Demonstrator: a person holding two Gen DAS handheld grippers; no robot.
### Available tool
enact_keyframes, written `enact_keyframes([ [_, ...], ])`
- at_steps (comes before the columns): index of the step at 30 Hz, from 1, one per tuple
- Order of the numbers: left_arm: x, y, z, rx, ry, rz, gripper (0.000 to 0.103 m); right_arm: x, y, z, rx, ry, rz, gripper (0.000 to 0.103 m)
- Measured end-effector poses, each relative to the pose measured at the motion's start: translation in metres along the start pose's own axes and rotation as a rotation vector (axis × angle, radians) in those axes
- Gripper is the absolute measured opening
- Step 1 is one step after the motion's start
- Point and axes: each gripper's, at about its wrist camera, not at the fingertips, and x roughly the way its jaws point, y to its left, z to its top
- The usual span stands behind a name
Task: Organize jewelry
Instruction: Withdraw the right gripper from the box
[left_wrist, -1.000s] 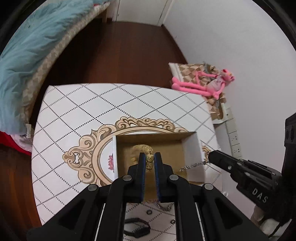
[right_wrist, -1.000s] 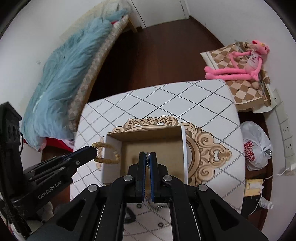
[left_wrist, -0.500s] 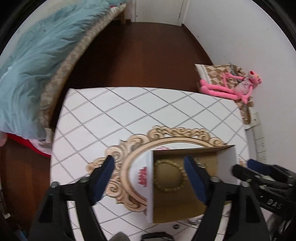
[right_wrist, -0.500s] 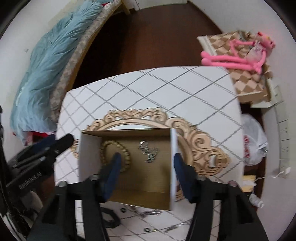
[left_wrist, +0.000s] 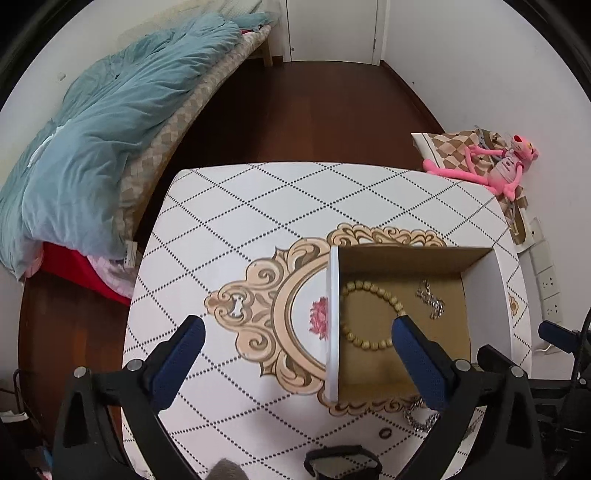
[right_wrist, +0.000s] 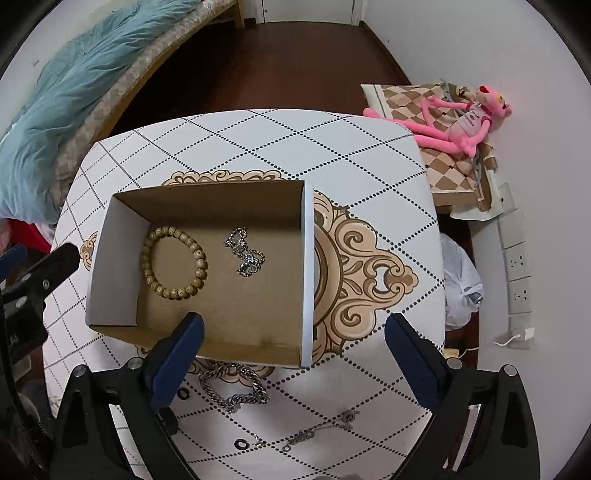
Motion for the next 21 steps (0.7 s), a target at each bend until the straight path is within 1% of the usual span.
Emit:
enact_keyframes([
  [4, -0.006, 0.0, -0.009, -0.01, 0.002, -0.014, 0.103, -0.006, 0.002, -0.008, 0.001, -0.018, -0.005, 0.099],
  [9, -0.03, 0.002, -0.019, -0.007, -0.05, -0.008, 0.103, -0.024, 0.002, -0.016, 0.012, -0.061, -0.008, 0.099],
  [15, -0.063, 0.005, -0.027, -0.009, -0.112, 0.003, 0.103, -0.059, 0.005, -0.031, 0.007, -0.134, -0.027, 0.099],
  [21, -0.097, 0.011, -0.041, -0.022, -0.154, -0.009, 0.103, -0.102, 0.01, -0.048, 0.003, -0.22, -0.051, 0.099],
])
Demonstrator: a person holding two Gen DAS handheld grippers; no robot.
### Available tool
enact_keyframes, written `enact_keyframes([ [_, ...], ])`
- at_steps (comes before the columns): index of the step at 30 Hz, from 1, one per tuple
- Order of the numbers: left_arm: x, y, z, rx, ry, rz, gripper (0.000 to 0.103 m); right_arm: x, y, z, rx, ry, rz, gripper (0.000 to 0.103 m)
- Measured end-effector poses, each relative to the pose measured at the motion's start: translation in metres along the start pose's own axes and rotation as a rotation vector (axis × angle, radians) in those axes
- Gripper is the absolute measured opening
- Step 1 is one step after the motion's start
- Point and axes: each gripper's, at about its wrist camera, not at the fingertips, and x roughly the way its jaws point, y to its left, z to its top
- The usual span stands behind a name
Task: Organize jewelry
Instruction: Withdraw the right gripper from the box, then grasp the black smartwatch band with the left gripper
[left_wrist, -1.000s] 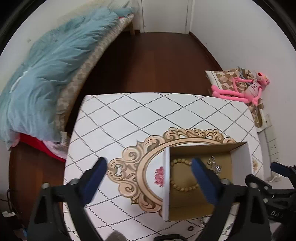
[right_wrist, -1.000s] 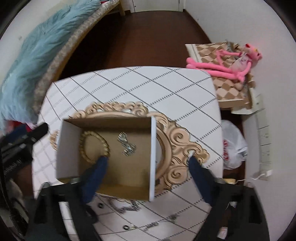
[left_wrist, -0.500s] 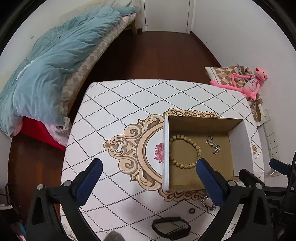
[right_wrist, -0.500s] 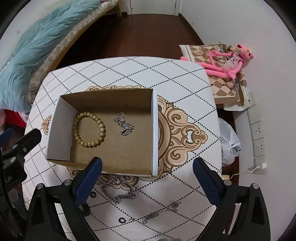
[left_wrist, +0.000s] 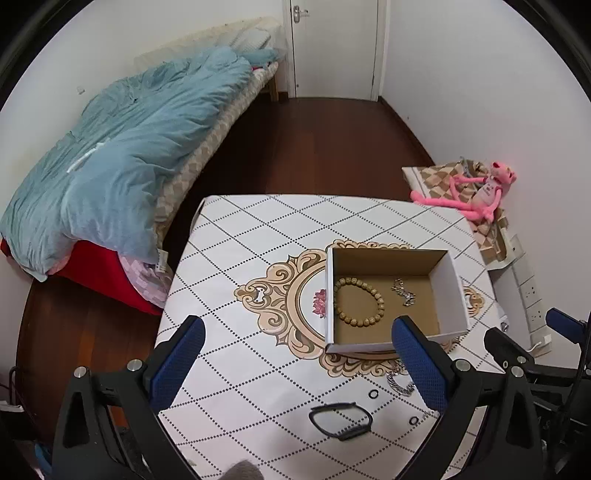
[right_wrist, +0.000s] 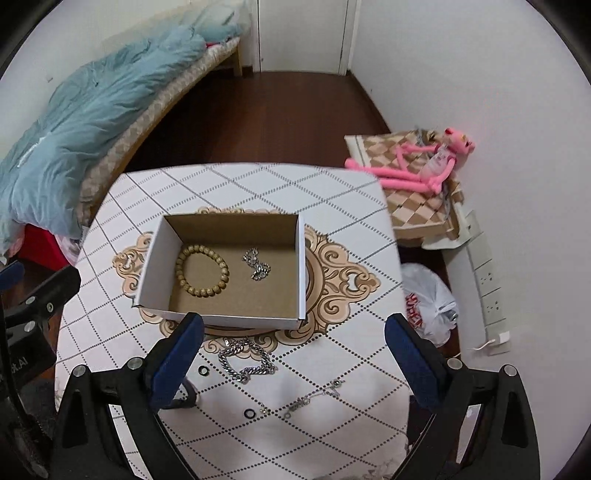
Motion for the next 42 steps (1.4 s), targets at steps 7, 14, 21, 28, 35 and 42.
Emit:
enact_keyframes([
  [7, -0.034, 0.004, -0.009, 0.0, -0.036, -0.02, 0.103, -0.036, 0.0, -0.012, 0.012, -0.049, 0.001, 0.099],
  [14, -0.043, 0.007, -0.02, -0.016, -0.033, 0.002, 0.103, -0.051, 0.004, -0.025, 0.029, -0.063, 0.04, 0.099],
  [21, -0.019, 0.013, -0.047, -0.005, -0.001, 0.07, 0.103, -0.018, -0.01, -0.053, 0.091, 0.019, 0.111, 0.1],
  [28, 0.032, 0.018, -0.085, -0.014, 0.141, 0.108, 0.103, 0.049, -0.023, -0.098, 0.146, 0.162, 0.165, 0.086],
  [35, 0.065, 0.02, -0.106, -0.036, 0.227, 0.041, 0.102, 0.086, -0.019, -0.124, 0.158, 0.19, 0.201, 0.049],
  [42, 0.094, 0.011, -0.109, -0.047, 0.305, -0.048, 0.079, 0.101, -0.003, -0.127, 0.114, 0.198, 0.206, 0.028],
])
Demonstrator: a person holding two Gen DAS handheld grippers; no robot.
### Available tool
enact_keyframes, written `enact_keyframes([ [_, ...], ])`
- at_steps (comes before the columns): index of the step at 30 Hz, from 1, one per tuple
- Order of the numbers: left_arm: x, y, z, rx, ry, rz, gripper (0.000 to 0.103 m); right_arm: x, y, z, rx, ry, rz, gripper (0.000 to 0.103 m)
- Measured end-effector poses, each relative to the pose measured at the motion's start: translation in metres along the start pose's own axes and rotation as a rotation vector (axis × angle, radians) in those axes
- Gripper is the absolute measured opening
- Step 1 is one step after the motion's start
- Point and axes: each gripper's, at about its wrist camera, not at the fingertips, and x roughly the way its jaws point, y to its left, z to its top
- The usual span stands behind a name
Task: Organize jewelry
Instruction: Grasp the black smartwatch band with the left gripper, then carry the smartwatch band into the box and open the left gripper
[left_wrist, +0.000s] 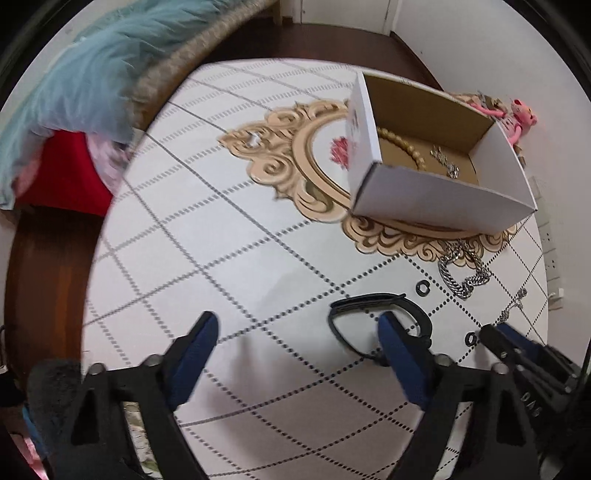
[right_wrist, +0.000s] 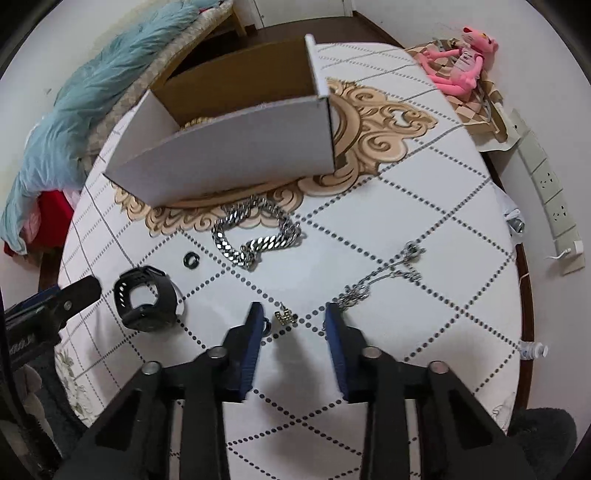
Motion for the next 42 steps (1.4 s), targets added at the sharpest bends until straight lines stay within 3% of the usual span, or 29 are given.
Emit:
enact_keyframes([
  [1, 0.003, -0.001, 0.001, 0.004, 0.007, 0.0, 0.076, 0.003, 0.003, -0.001, -0.006, 0.008, -0.007, 0.02],
  [3, 0.011, -0.007, 0.001, 0.026, 0.025, -0.01, 0.052, 0.004, 0.007, -0.003, -0.031, -0.004, -0.019, 0.009],
  [6, 0.02, -0.01, -0.003, 0.039, 0.049, -0.051, 0.015, 0.001, 0.005, -0.005, -0.028, -0.014, -0.011, 0.009],
  [8, 0.02, -0.01, -0.006, 0.04, 0.038, -0.073, 0.01, -0.003, 0.002, -0.005, -0.014, -0.023, 0.0, 0.009],
  [18, -0.015, -0.008, -0.02, 0.073, -0.041, -0.087, 0.008, -0.045, -0.028, -0.007, 0.148, -0.068, 0.18, 0.009],
  [24, -0.047, -0.005, -0.008, 0.073, -0.099, -0.13, 0.008, -0.066, -0.031, 0.001, 0.175, -0.096, 0.221, 0.009],
  [30, -0.08, -0.016, 0.024, 0.088, -0.174, -0.182, 0.008, -0.084, -0.019, 0.029, 0.13, -0.138, 0.244, 0.009],
  [35, -0.082, -0.031, 0.062, 0.134, -0.204, -0.185, 0.008, -0.083, -0.008, 0.073, 0.082, -0.156, 0.231, 0.009],
  [42, -0.06, -0.045, 0.107, 0.176, -0.166, -0.179, 0.008, -0.061, -0.004, 0.125, 0.057, -0.123, 0.2, 0.009],
])
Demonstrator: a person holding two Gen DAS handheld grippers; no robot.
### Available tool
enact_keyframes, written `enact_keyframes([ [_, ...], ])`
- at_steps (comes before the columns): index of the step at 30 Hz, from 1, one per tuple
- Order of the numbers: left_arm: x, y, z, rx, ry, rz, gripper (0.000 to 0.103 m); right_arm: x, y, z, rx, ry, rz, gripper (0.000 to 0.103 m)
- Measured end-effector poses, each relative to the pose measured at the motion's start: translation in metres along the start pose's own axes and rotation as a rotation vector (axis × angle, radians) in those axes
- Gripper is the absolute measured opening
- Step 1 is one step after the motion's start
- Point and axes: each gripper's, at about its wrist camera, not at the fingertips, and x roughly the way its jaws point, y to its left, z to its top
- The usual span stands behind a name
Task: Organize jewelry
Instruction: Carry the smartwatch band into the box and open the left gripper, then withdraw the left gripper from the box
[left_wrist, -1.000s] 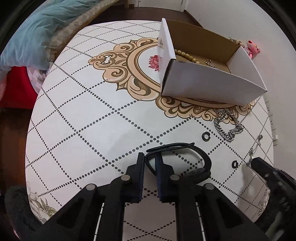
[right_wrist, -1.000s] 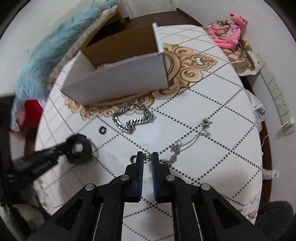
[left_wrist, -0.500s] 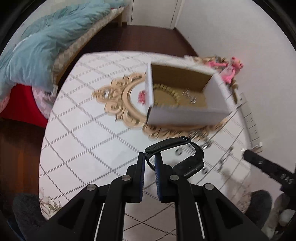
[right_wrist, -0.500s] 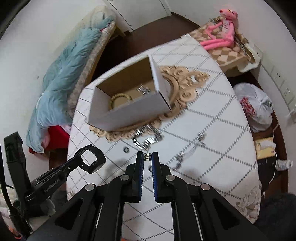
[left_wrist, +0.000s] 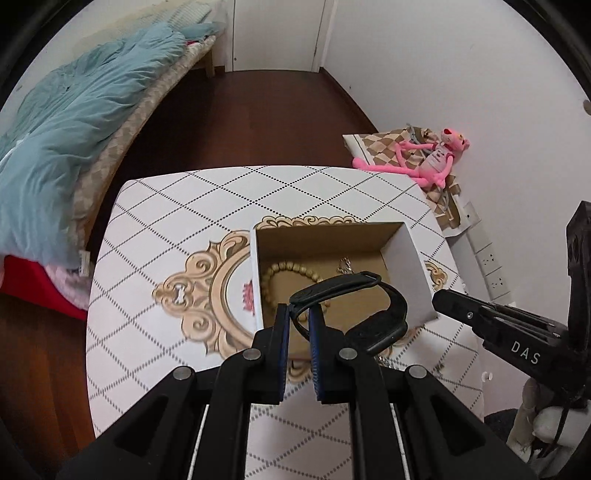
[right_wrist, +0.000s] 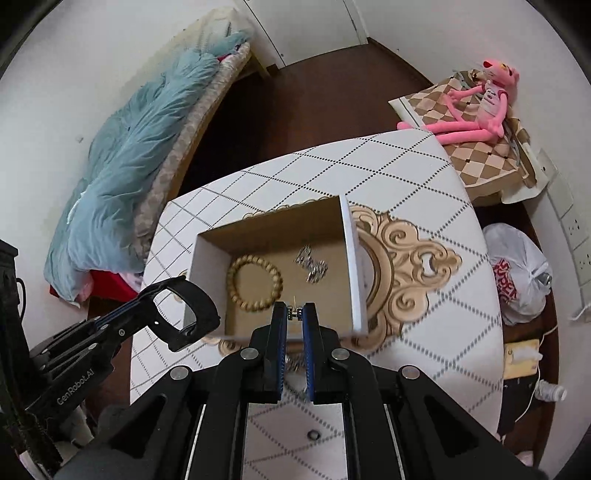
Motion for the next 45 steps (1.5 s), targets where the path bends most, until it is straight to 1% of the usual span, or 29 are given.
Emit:
enact_keyframes([
  [4, 0.016, 0.002, 0.011, -0.005, 0.041, -0.02, 0.008, 0.017, -0.001, 0.014, -0.018, 0.046, -0.014, 0.009],
  [5, 0.02, 0.003, 0.014, -0.012, 0.057, -0.023, 0.01, 0.02, -0.001, 0.015, -0.023, 0.054, -0.018, 0.009],
  [6, 0.023, 0.003, 0.016, -0.023, 0.063, -0.017, 0.011, 0.026, -0.001, 0.017, -0.028, 0.08, -0.01, 0.009],
  [8, 0.028, 0.004, 0.02, -0.039, 0.082, -0.032, 0.014, 0.034, -0.004, 0.019, -0.006, 0.118, -0.003, 0.01],
  [9, 0.029, 0.004, 0.022, -0.041, 0.085, -0.027, 0.019, 0.037, -0.005, 0.019, -0.003, 0.133, -0.003, 0.01],
  [10, 0.03, 0.003, 0.023, -0.038, 0.085, -0.01, 0.024, 0.039, -0.006, 0.02, -0.001, 0.143, -0.004, 0.015],
  [11, 0.03, 0.002, 0.024, -0.034, 0.081, -0.005, 0.042, 0.039, -0.006, 0.02, -0.001, 0.141, -0.011, 0.032],
  [12, 0.028, 0.003, 0.026, -0.038, 0.073, 0.008, 0.067, 0.038, -0.006, 0.02, -0.005, 0.136, -0.02, 0.048],
  [13, 0.027, 0.004, 0.027, -0.042, 0.066, 0.013, 0.076, 0.037, -0.006, 0.02, -0.008, 0.132, -0.021, 0.053],
  [14, 0.024, 0.005, 0.027, -0.047, 0.053, 0.016, 0.081, 0.035, -0.006, 0.02, -0.008, 0.128, -0.019, 0.054],
  [16, 0.022, 0.008, 0.029, -0.053, 0.054, 0.04, 0.081, 0.032, -0.005, 0.019, -0.015, 0.123, -0.036, 0.054],
  [17, 0.022, 0.01, 0.029, -0.055, 0.055, 0.056, 0.085, 0.03, -0.005, 0.019, -0.022, 0.118, -0.052, 0.054],
  [18, 0.021, 0.011, 0.029, -0.056, 0.053, 0.074, 0.093, 0.028, -0.004, 0.019, -0.028, 0.114, -0.071, 0.057],
  [19, 0.02, 0.013, 0.028, -0.055, 0.05, 0.094, 0.098, 0.026, -0.004, 0.018, -0.035, 0.11, -0.099, 0.059],
  [20, 0.019, 0.015, 0.026, -0.054, 0.046, 0.121, 0.102, 0.026, -0.003, 0.018, -0.041, 0.105, -0.118, 0.066],
  [21, 0.018, 0.017, 0.023, -0.056, 0.039, 0.139, 0.102, 0.025, -0.003, 0.018, -0.048, 0.103, -0.134, 0.073],
  [22, 0.018, 0.019, 0.022, -0.057, 0.032, 0.153, 0.102, 0.025, -0.002, 0.017, -0.059, 0.104, -0.168, 0.077],
  [23, 0.017, 0.021, 0.019, -0.057, 0.023, 0.175, 0.102, 0.025, -0.002, 0.016, -0.066, 0.103, -0.192, 0.084],
  [24, 0.015, 0.022, 0.016, -0.055, 0.013, 0.196, 0.102, 0.025, -0.003, 0.015, -0.073, 0.101, -0.212, 0.09],
  [27, 0.015, 0.026, 0.008, -0.06, 0.006, 0.228, 0.102, 0.026, -0.003, 0.012, -0.094, 0.099, -0.286, 0.093],
  [29, 0.015, 0.027, 0.003, -0.062, 0.012, 0.24, 0.102, 0.027, -0.002, 0.01, -0.105, 0.097, -0.305, 0.099],
  [34, 0.011, 0.028, -0.005, -0.072, 0.014, 0.241, 0.103, 0.026, 0.004, 0.008, -0.125, 0.086, -0.325, 0.099],
  [40, 0.0, 0.022, -0.01, -0.064, -0.003, 0.248, 0.103, 0.016, 0.014, 0.005, -0.148, 0.064, -0.339, 0.099],
  [45, -0.019, 0.016, -0.014, -0.062, -0.029, 0.254, 0.103, -0.001, 0.024, 0.0, -0.168, 0.032, -0.349, 0.099],
])
